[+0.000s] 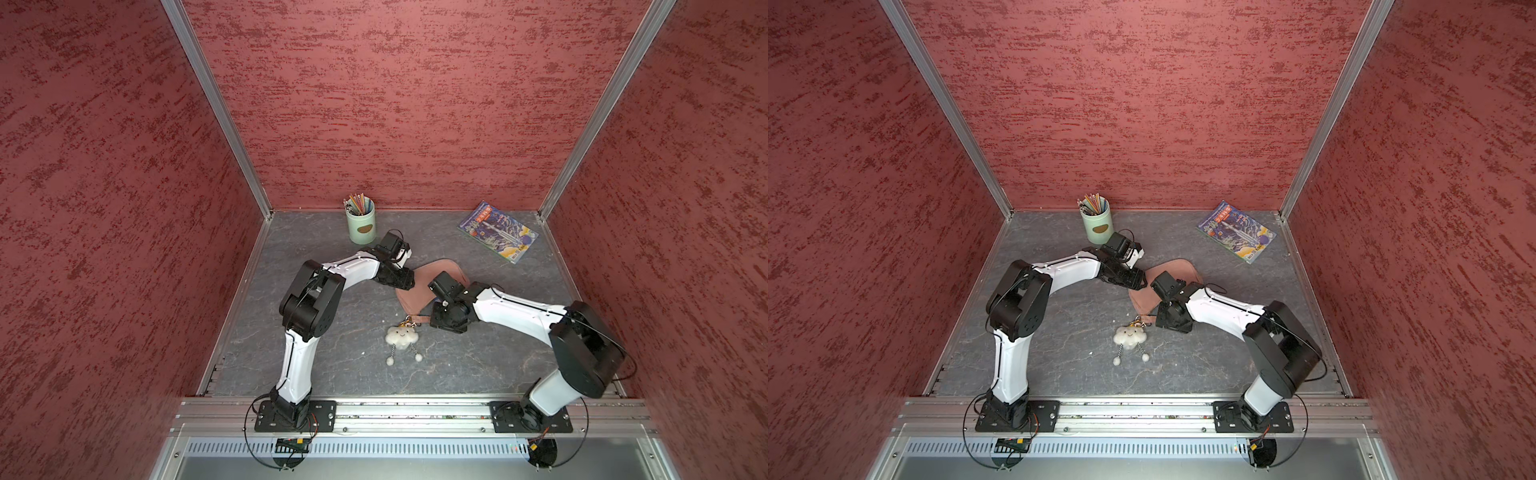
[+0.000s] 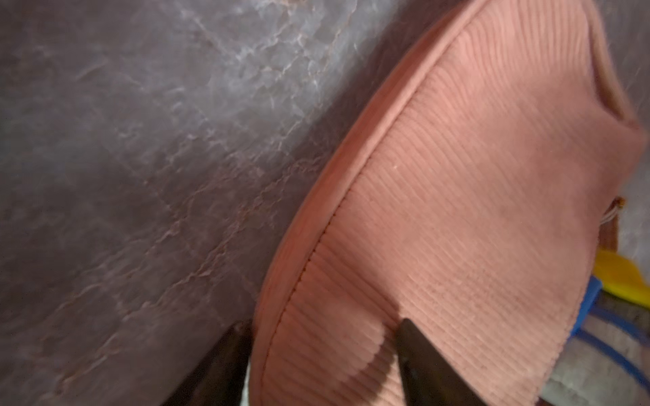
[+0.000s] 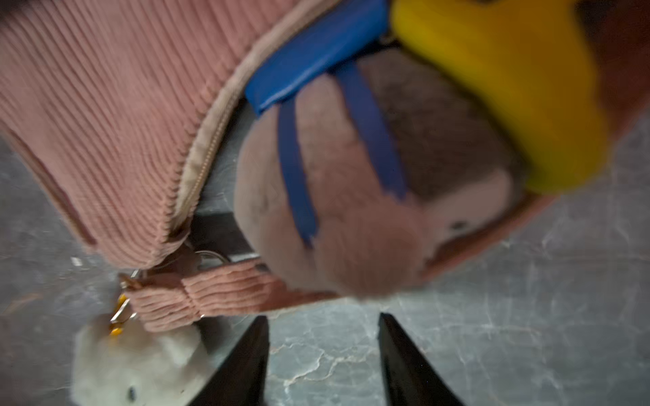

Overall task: Remove the decoration from the bag
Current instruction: Move the bag to the center of the board.

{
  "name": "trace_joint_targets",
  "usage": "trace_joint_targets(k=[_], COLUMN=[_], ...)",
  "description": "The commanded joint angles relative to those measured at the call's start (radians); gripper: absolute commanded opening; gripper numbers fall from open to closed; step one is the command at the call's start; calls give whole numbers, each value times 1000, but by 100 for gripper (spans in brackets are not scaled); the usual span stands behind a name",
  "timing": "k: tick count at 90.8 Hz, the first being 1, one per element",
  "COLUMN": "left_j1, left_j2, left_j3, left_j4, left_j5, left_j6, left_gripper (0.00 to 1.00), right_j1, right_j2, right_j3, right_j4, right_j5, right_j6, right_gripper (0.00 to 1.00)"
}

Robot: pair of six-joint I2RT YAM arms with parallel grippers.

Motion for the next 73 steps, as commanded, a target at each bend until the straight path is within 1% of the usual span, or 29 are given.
trace_joint_targets(k=[1, 5, 10, 12, 16, 22, 28, 39, 43, 46, 50, 54, 57, 64, 68, 73], left_j1=[-4, 10, 26, 33, 47, 61, 71, 75, 74, 73, 73, 70, 70, 70, 68, 65], left_j2=[-27, -71, -158, -194, -257, -364, -455, -620, -673, -711, -754, -796, -824, -880, -906, -901], left_j3=[-57, -126, -215, -250, -320, -413, -494, -628, -668, -695, -722, -736, -737, -706, -668, -598], left_j4=[-20, -11, 0, 0, -10, -28, -65, -147, -177, -192, -213, -239, -268, -334, -353, -350], left_j5=[-19, -21, -28, -34, -45, -52, -56, -80, -87, -78, -65, -54, -53, -77, -90, -93], left_j6=[-48, -74, -95, -99, -107, -129, -165, -252, -295, -321, -360, -390, -409, -422, -409, -379], left_gripper=[39, 26, 12, 9, 0, 0, 0, 0, 0, 4, 11, 19, 24, 40, 46, 54], right_j1=[-22, -47, -77, -93, -116, -145, -164, -181, -180, -180, -180, -178, -174, -132, -92, -37], right_j2=[9, -3, -32, -40, -61, -79, -87, -72, -61, -58, -66, -88, -109, -164, -174, -172], right_j3=[-13, -28, -48, -55, -59, -51, -33, 28, 53, 72, 81, 82, 77, 42, 31, 40], right_j4=[4, -12, -37, -48, -73, -112, -144, -174, -181, -173, -160, -149, -139, -114, -110, -127], right_j5=[35, 56, 88, 103, 145, 208, 278, 417, 444, 432, 390, 302, 234, 77, 45, 32], right_j6=[-31, -62, -114, -137, -187, -261, -317, -381, -389, -395, -385, -362, -320, -219, -178, -135], right_gripper=[35, 29, 21, 18, 17, 16, 18, 27, 30, 34, 37, 41, 44, 51, 54, 57])
